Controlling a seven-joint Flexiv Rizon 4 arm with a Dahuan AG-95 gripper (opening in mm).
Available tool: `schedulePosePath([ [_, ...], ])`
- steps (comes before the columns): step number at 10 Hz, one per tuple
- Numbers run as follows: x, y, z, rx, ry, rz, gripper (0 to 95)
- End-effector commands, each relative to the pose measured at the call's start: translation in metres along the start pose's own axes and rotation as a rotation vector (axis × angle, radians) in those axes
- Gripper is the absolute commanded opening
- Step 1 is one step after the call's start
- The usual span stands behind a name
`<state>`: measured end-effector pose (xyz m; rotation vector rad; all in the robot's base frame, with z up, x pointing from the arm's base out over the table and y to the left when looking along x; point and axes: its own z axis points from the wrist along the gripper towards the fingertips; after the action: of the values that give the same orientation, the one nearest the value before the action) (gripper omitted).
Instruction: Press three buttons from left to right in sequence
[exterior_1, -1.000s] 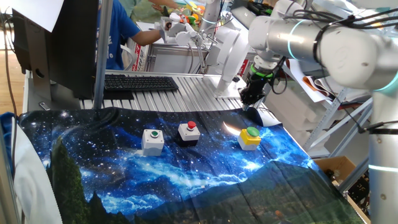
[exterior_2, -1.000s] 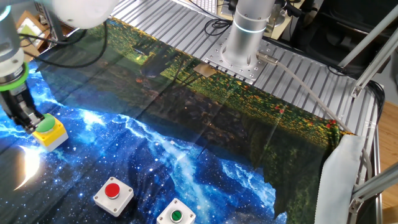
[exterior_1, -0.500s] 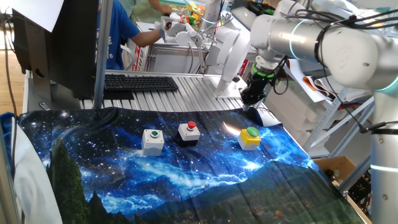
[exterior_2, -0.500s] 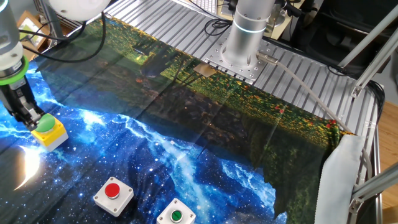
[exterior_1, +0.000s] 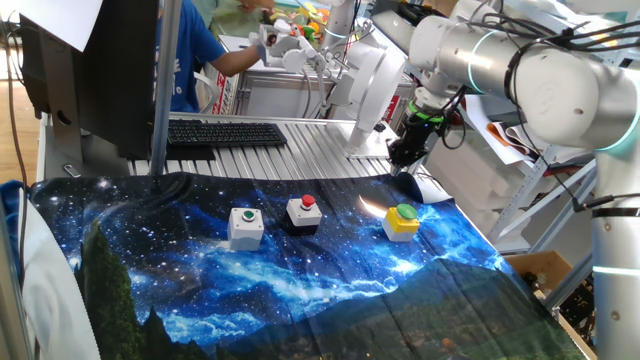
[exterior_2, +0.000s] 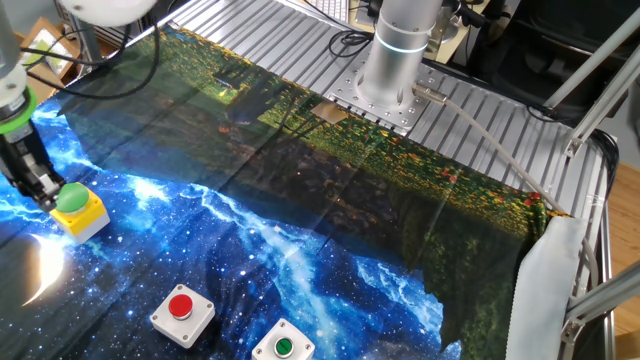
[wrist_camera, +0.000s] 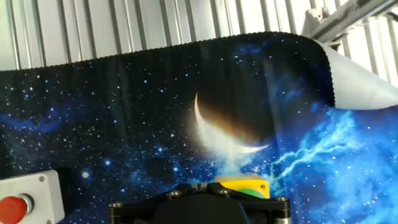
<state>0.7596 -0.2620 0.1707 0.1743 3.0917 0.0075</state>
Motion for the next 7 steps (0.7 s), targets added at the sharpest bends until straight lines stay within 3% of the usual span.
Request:
schedulePosePath([
  [1,0.0035,0.0003,0.0001,0.012,-0.006,-0.006,0.0],
  [4,0.0036,0.0003,0.0002,0.010,0.008,-0.010,0.0],
  [7,0.0036,0.0003,0.0005,0.002,0.068,-0.015,0.0],
])
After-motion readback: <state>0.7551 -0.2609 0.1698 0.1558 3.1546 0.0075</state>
